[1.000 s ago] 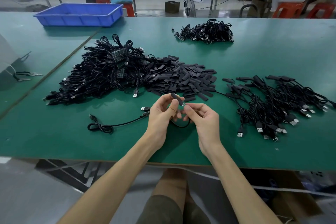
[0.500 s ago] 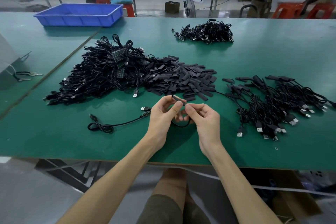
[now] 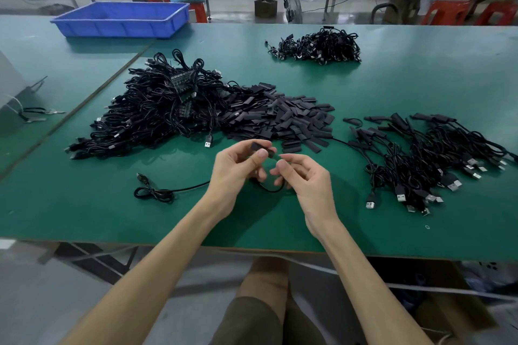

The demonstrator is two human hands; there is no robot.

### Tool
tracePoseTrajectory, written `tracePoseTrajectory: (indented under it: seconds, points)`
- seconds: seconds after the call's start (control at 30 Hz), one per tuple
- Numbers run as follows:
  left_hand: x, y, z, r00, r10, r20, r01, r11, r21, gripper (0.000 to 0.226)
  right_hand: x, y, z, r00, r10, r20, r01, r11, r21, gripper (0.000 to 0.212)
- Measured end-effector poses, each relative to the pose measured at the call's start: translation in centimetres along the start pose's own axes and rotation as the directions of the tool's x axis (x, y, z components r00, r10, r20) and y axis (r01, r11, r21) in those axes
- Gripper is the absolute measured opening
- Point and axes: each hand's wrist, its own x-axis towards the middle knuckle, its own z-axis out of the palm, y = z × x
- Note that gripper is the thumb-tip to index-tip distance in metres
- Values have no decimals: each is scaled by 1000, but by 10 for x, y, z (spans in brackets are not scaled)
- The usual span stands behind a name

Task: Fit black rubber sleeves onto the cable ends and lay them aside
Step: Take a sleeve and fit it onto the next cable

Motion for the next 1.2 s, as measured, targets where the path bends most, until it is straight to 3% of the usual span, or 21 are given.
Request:
tracePoseTrajectory:
  seconds: [0.1, 0.3, 0.43, 0.53, 0.63, 0.73, 0.8, 0.93, 1.2]
  points:
    - [1, 0, -11, 1000, -1, -28, 0, 999, -33, 19, 0, 0, 1, 999, 2, 47, 1, 998, -67, 15]
    - [-5, -6, -18, 999, -11, 45, 12, 1000, -18, 18, -1, -2, 0, 992, 15, 123, -5, 997, -82, 13]
    - [-3, 0, -19, 990, -75, 121, 67, 995, 70, 27, -1, -1, -1, 993, 1, 121, 9, 996, -88, 12]
    - [6, 11, -31, 978, -133, 163, 89, 963, 256, 29, 0, -1, -1, 995, 5, 104, 5, 996, -90, 11]
    - [12, 21, -41, 962, -141, 234, -6, 847, 531, 23, 0, -1, 0, 991, 4, 133, 11, 994, -105, 9]
    - [14, 27, -44, 928, -66, 367, -262, 585, 768, 20, 0, 0, 1, 986, 0, 167, 22, 992, -128, 9]
    - [12, 30, -43, 883, -19, 469, -410, 456, 790, 15, 0, 0, 0, 985, -1, 174, 25, 990, -137, 9]
    - [5, 28, -42, 857, 15, 515, -480, 388, 787, 14, 0, 0, -1, 986, 13, 168, 10, 991, -135, 10]
    - [-8, 24, -32, 863, 92, 497, -492, 374, 786, 18, 0, 1, -2, 982, 30, 184, -4, 990, -138, 9]
